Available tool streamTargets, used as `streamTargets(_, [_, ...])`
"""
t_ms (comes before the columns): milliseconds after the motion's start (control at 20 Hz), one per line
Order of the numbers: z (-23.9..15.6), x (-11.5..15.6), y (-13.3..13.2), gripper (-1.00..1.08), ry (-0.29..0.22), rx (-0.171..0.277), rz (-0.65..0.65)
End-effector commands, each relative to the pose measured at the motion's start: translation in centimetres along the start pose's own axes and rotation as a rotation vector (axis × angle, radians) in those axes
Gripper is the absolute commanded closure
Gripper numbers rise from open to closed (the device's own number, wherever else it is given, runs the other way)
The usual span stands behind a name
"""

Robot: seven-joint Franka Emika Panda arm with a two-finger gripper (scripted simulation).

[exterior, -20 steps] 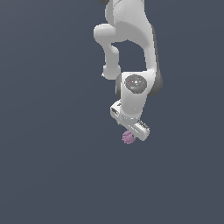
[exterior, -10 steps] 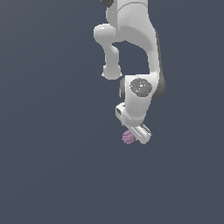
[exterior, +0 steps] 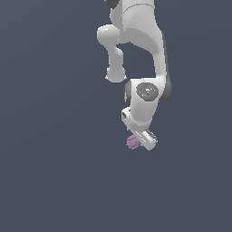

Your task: Pick up the object and move it to a goal position.

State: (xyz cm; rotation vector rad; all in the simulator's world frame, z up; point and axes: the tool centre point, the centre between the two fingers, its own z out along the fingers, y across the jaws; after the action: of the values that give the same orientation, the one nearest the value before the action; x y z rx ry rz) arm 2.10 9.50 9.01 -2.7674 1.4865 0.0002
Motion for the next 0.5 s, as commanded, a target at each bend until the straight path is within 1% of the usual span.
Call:
streamTargets(0, [0.3,0.0,0.0,-0.92,0.000,0.000,0.000])
streamTargets(450, [4.4,0.0,0.1,-0.92,0.000,0.000,0.004])
